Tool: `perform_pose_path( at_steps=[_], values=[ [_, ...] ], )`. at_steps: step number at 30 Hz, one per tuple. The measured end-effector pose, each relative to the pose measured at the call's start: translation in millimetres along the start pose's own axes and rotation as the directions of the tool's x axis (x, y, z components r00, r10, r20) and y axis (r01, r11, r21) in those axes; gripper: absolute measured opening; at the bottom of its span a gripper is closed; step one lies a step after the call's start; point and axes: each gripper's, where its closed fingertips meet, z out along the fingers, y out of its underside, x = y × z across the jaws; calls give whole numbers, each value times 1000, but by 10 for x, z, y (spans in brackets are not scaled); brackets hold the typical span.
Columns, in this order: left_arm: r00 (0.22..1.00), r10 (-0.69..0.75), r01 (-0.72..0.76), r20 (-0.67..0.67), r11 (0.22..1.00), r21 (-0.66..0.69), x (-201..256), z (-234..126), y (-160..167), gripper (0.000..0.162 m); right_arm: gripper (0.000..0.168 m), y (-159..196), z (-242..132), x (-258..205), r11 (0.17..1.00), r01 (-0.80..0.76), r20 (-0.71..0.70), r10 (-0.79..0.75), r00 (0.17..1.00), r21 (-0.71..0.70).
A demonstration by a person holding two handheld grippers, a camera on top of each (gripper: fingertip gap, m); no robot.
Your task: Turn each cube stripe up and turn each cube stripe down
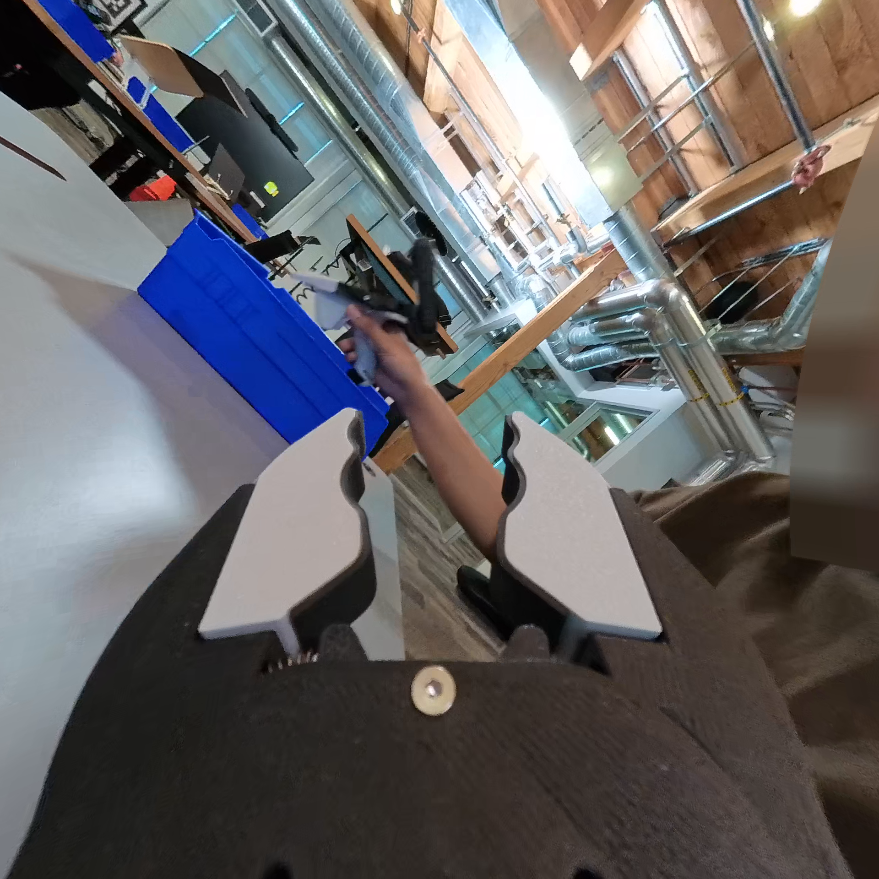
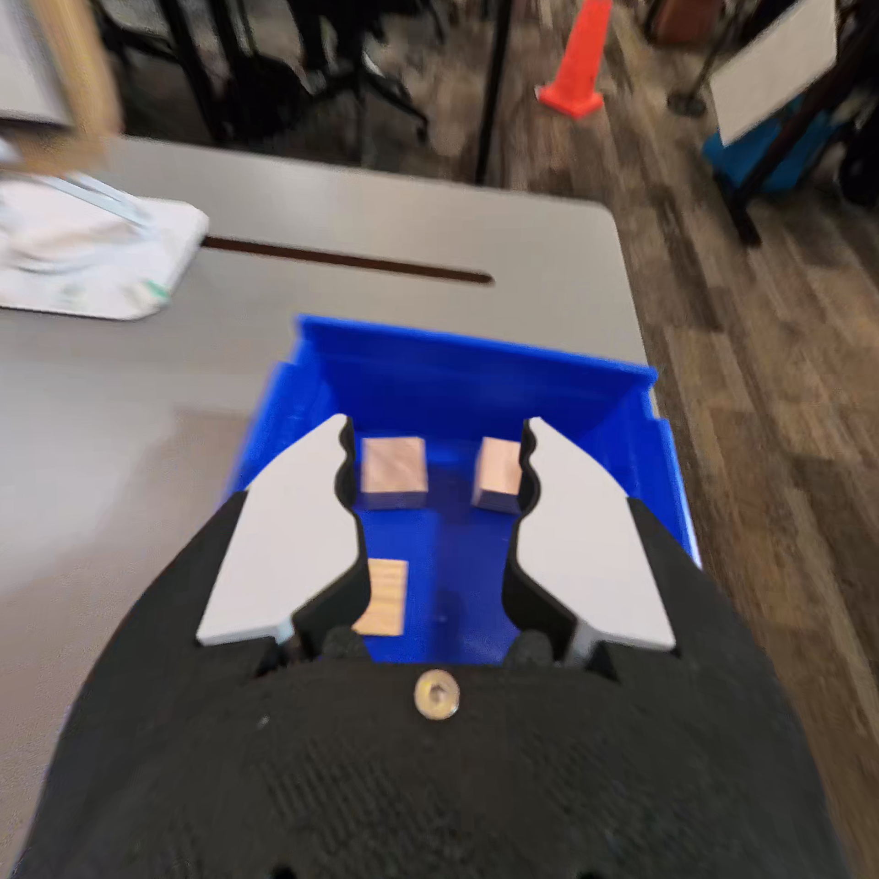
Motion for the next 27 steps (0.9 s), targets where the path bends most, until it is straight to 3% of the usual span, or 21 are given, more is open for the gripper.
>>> perform_pose_path(
  at_steps=[3, 6, 9, 14, 18, 21, 23, 27],
  values=[
    [997, 67, -66, 37, 997, -33, -17, 2, -6, 56, 69, -361, -525, -623, 990, 43, 135, -62, 989, 136],
    [978, 184, -179, 95, 982, -62, -6, -52, -112, 57, 64, -455, -1013, -1385, 966, 39, 288, -115, 951, 257],
    [926, 319, -311, 204, 948, -70, 2, -208, -388, 61, 62, -197, -1310, -2237, 960, -24, 493, -122, 861, 279],
    [774, 394, -469, 496, 883, 30, 123, -888, -1359, 66, 54, 576, -1492, -3315, 977, -201, 781, 74, 620, 67],
    [542, 282, -492, 791, 870, 27, 224, -1959, -2157, 76, 52, 977, -1539, -3675, 967, -226, 861, 214, 462, -119],
    [222, 202, -537, 954, 842, -54, 241, -2987, -2471, 78, 52, 1016, -1531, -3767, 975, -197, 876, 182, 446, -102],
    [19, 122, -537, 992, 839, -93, 202, -3635, -2519, 77, 51, 1085, -1514, -3830, 984, -148, 876, 154, 458, -95],
    [-198, 69, -392, 978, 909, -143, -126, -4381, -2338, 76, 50, 1184, -1561, -3966, 987, -114, 890, 155, 429, -117]
  ],
)
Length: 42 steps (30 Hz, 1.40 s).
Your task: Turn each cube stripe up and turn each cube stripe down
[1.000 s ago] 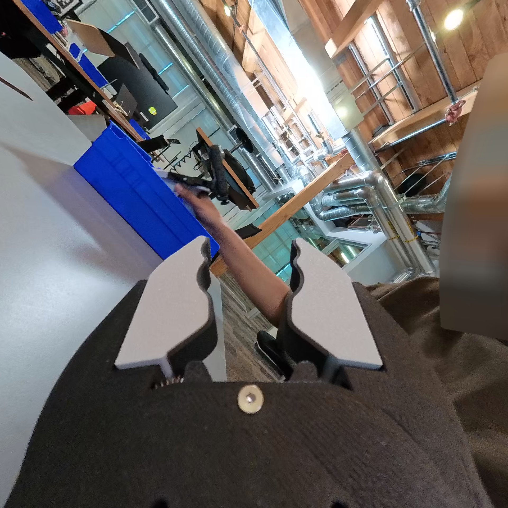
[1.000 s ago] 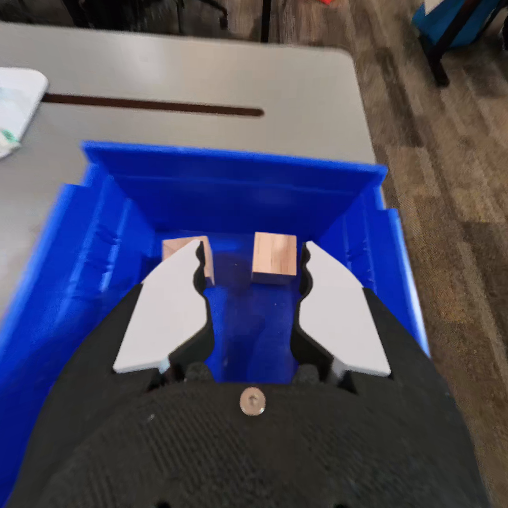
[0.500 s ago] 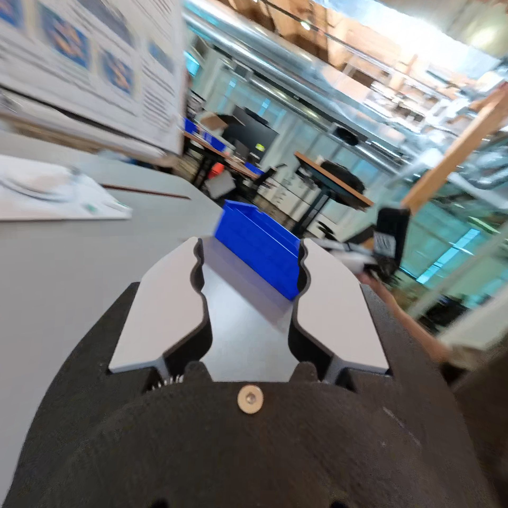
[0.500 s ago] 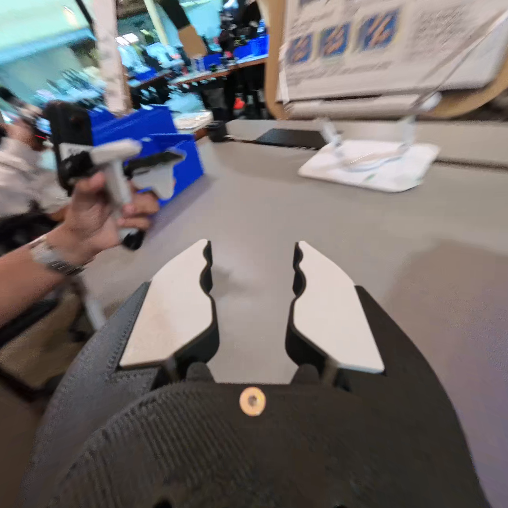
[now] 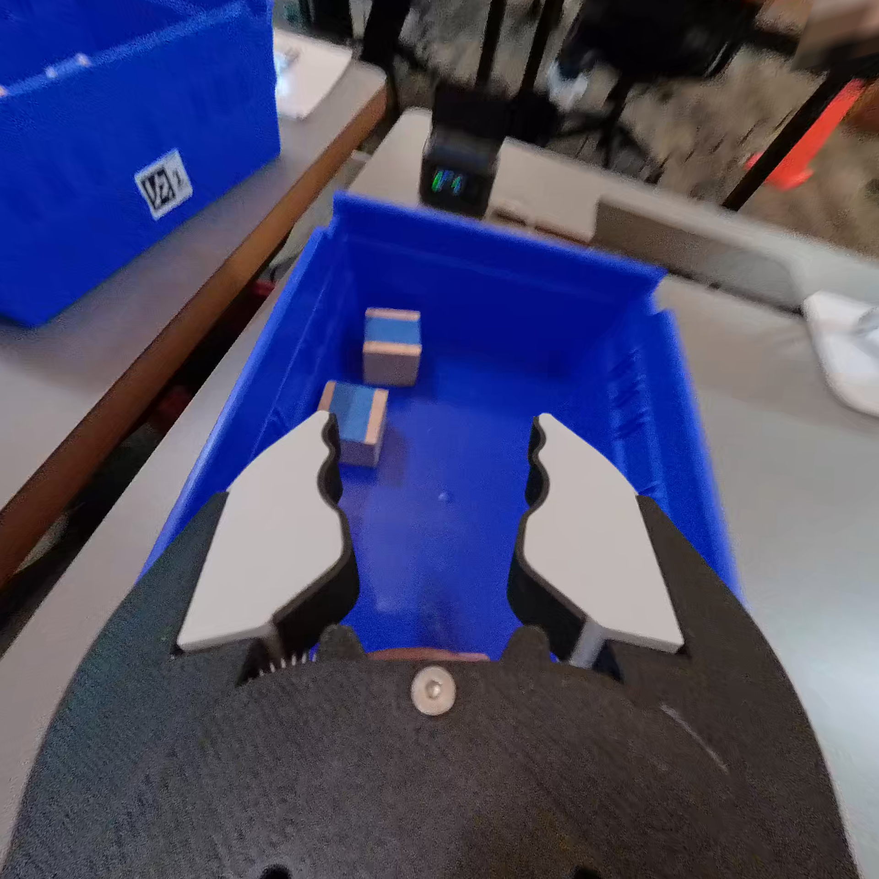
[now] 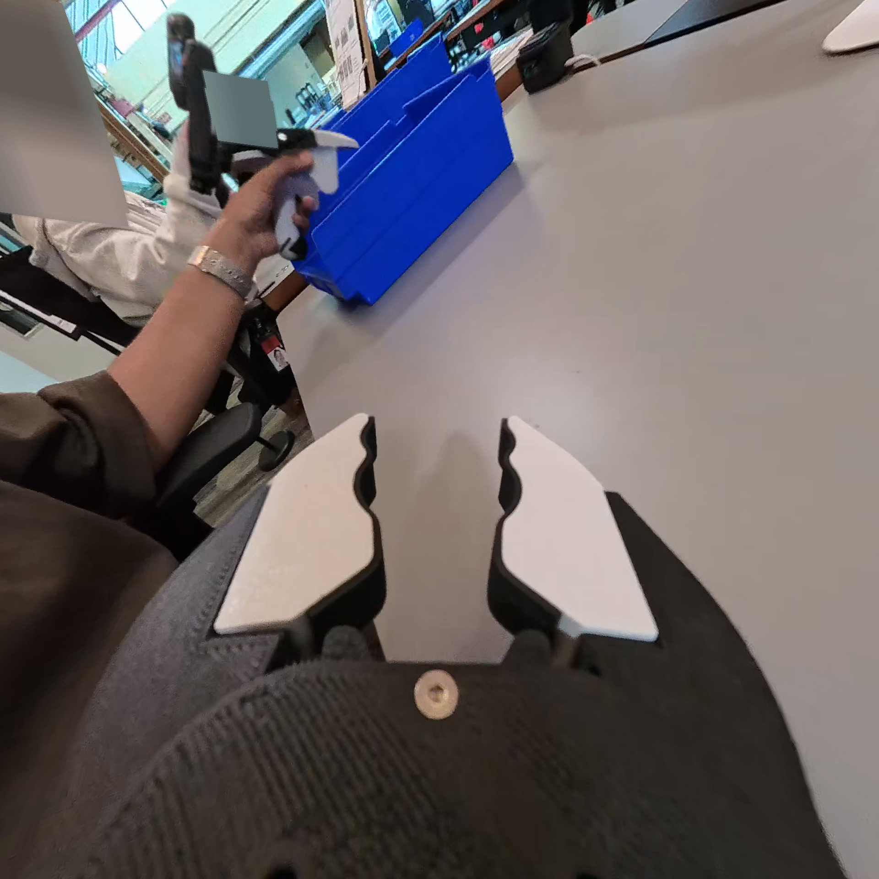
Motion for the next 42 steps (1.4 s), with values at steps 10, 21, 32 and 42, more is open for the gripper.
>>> perform_pose_path(
  at_steps=[10, 21, 32, 42],
  values=[
    [936, 275, -214, 219, 940, -265, -314, 550, 367, 62, 49, 84, 112, 59, 999, -4, -2, 4, 1000, -37],
    [910, 338, -249, 241, 909, -333, -389, 724, 500, 63, 48, 51, 91, 224, 999, -22, -28, 21, 999, -34],
    [887, 356, -292, 294, 926, -239, -412, 680, 356, 59, 47, 63, 89, 238, 997, -63, -4, 63, 998, -38],
    [971, 170, -110, 168, 942, -317, -362, 870, 724, 57, 45, 57, 85, 211, 997, -76, 3, 76, 997, -30]
  ],
)
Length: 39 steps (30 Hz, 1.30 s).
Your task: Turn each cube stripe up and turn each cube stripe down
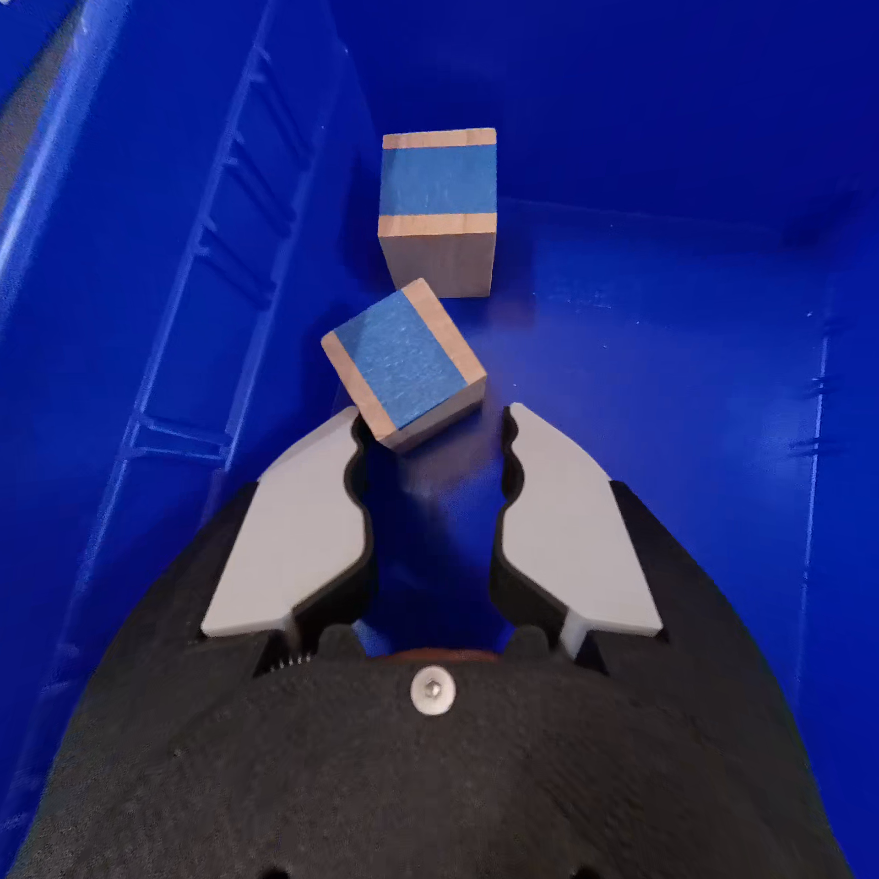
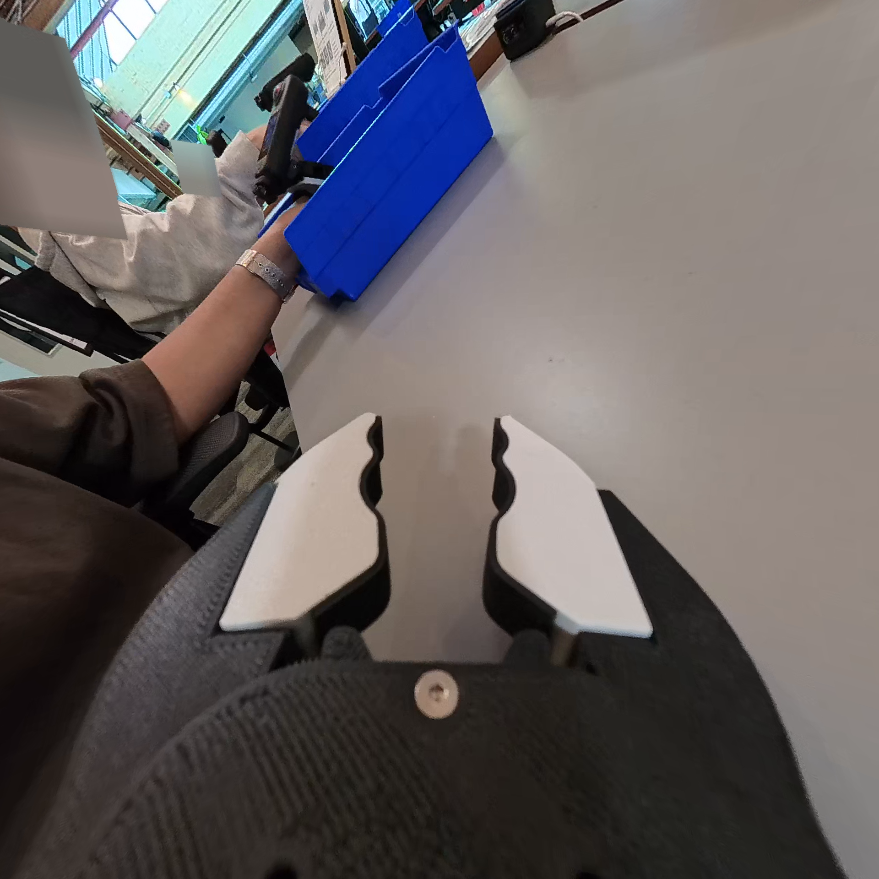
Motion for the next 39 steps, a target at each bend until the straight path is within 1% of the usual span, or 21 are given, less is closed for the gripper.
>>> perform_pose_path(
  at_steps=[2, 4, 6, 8, 11, 12, 13, 14, 16, 19, 21, 23, 24, 26, 29, 30, 31, 35, 37, 39],
  values=[
    [998, -51, 52, -35, 999, 15, -15, -13, -21, 48, 45, 9, -2, 5, 1000, -4, 0, 4, 1000, -4],
    [992, -98, 101, -83, 995, 28, -1, -22, -49, 44, 45, 14, -1, 13, 1000, -16, 2, 16, 1000, -4],
    [986, -135, 140, -101, 989, 41, -22, -36, -73, 32, 44, 4, -1, 16, 999, -44, 13, 44, 999, 5],
    [984, -144, 151, -106, 987, 62, -38, -65, -108, 16, 42, -15, -8, 17, 997, -80, 28, 79, 996, 20],
    [990, -121, 129, -78, 986, 105, -72, -121, -171, 2, 42, -33, -22, 25, 994, -107, 39, 106, 994, 32],
    [992, -106, 113, -64, 987, 113, -82, -134, -183, 2, 42, -37, -25, 31, 993, -109, 38, 108, 993, 33],
    [995, -88, 94, -53, 989, 112, -81, -142, -187, 2, 42, -40, -27, 34, 993, -109, 37, 108, 993, 35],
    [996, -70, 75, -46, 992, 106, -73, -144, -185, 8, 42, -43, -28, 34, 993, -109, 36, 108, 994, 36],
    [998, -44, 48, -41, 994, 102, -38, -142, -188, 28, 42, -44, -24, 28, 993, -108, 38, 107, 994, 36],
    [998, -51, 55, -38, 993, 108, 7, -109, -221, 48, 42, -34, -11, 14, 994, -107, 42, 106, 994, 32],
    [996, -86, 87, -19, 991, 106, 10, -66, -263, 57, 42, -32, -5, 7, 994, -107, 43, 105, 994, 31],
    [990, -135, 131, 39, 987, 92, -43, -6, -291, 65, 41, -40, -10, 4, 994, -106, 41, 105, 994, 34],
    [984, -165, 160, 62, 985, 70, -66, 27, -284, 67, 41, -47, -16, 1, 994, -105, 41, 104, 994, 38],
    [967, -246, 245, 62, 969, 24, -54, 95, -279, 72, 41, -69, -35, -2, 994, -101, 40, 100, 994, 45],
    [933, -357, 356, 44, 934, 25, -50, 133, -355, 72, 41, -89, -68, 14, 993, -103, 38, 101, 994, 51],
    [926, -375, 374, 37, 927, 30, -48, 147, -373, 66, 41, -97, -80, 18, 992, -110, 40, 108, 993, 56],
    [923, -382, 381, 51, 924, 30, -69, 163, -366, 57, 41, -105, -92, 18, 991, -118, 45, 116, 992, 61],
    [927, -370, 366, 60, 928, 63, -110, 148, -350, 56, 41, -133, -134, 8, 985, -155, 70, 150, 986, 77],
    [931, -363, 361, 22, 930, 63, -73, 95, -330, 53, 41, -140, -148, 6, 982, -169, 79, 163, 983, 81],
    [935, -350, 352, -56, 935, 42, 28, 9, -295, 52, 41, -143, -153, -1, 980, -180, 88, 173, 981, 83]
  ],
)
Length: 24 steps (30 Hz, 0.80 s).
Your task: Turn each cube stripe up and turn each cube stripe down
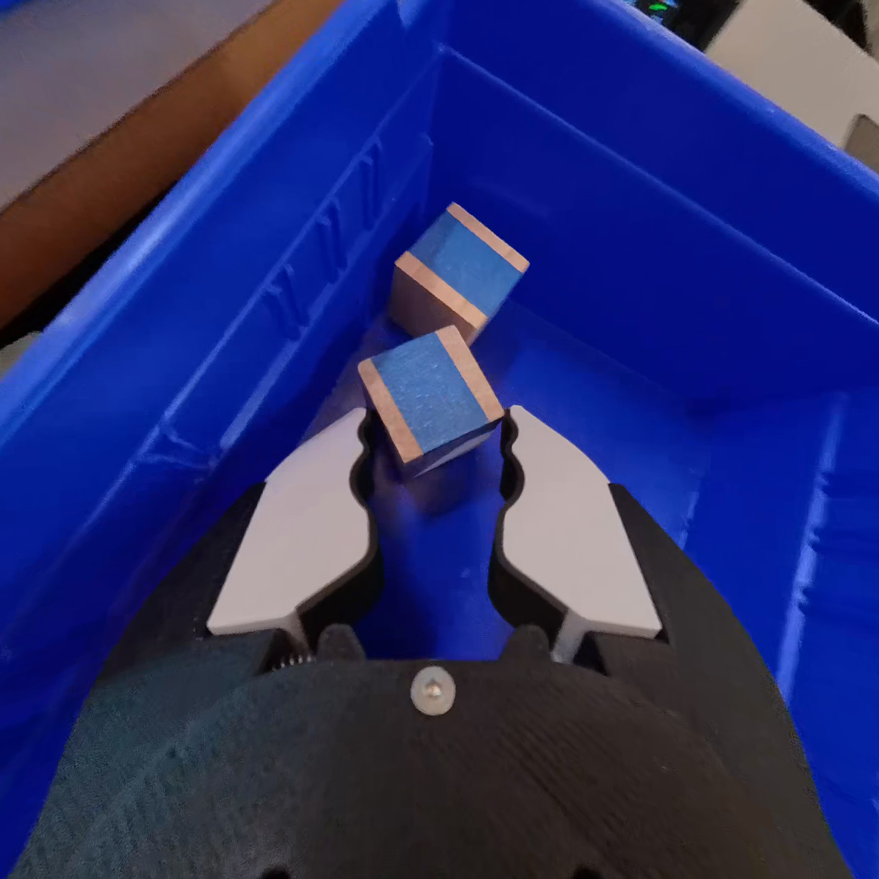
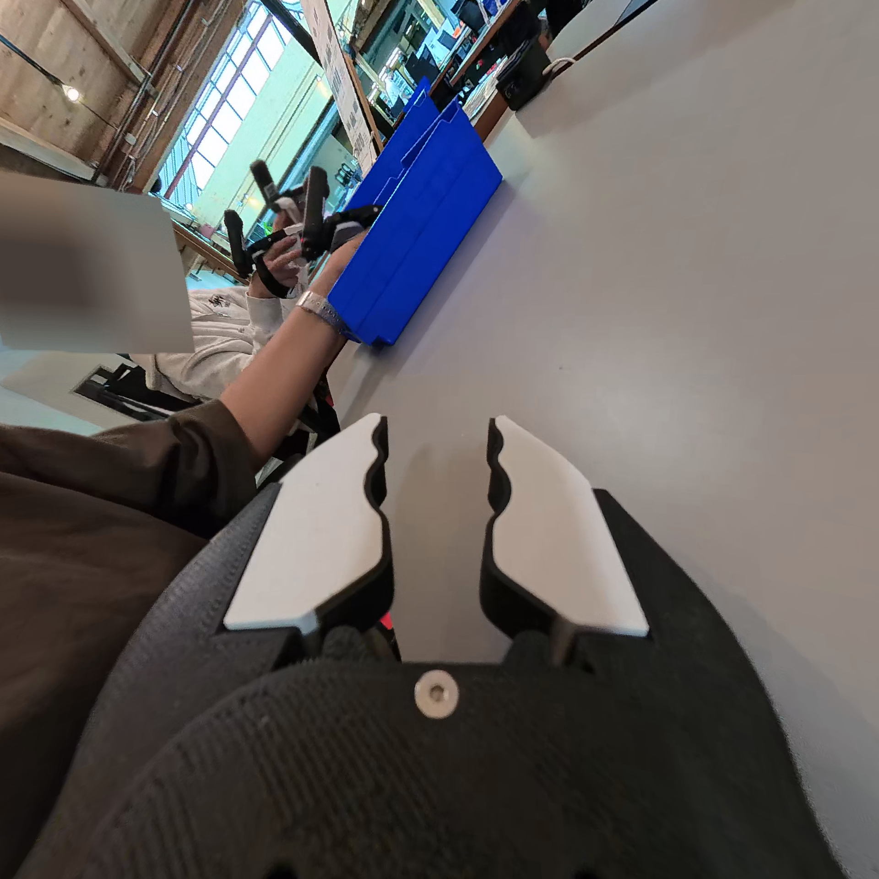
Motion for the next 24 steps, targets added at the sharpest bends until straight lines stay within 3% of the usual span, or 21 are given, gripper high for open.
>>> perform_pose_path(
  at_steps=[3, 8, 12, 15, 20, 24],
  values=[
    [996, 5, -1, -85, 999, 45, 79, -208, 7, 51, 40, 24, 11, -17, 1000, -9, 12, 9, 1000, -8],
    [959, 51, 20, -278, 969, 246, 401, -608, -207, 50, 36, 126, 83, -35, 997, 38, 17, -37, 999, -63],
    [874, 151, 54, -462, 914, 402, 864, -1149, -473, 49, 40, 172, 110, -89, 986, 140, 9, -140, 990, -92],
    [714, 256, 98, -652, 885, 454, 1434, -1686, -490, 49, 49, 199, 102, -168, 974, 194, 35, -191, 981, -117],
    [347, 435, 64, -831, 873, 484, 2461, -2583, -54, 50, 66, 93, 55, -210, 971, 232, 26, -231, 973, -57],
    [26, 326, 92, -945, 941, 327, 3127, -3175, 464, 49, 71, -216, -112, -257, 896, 436, -78, -430, 899, 85]
  ],
)
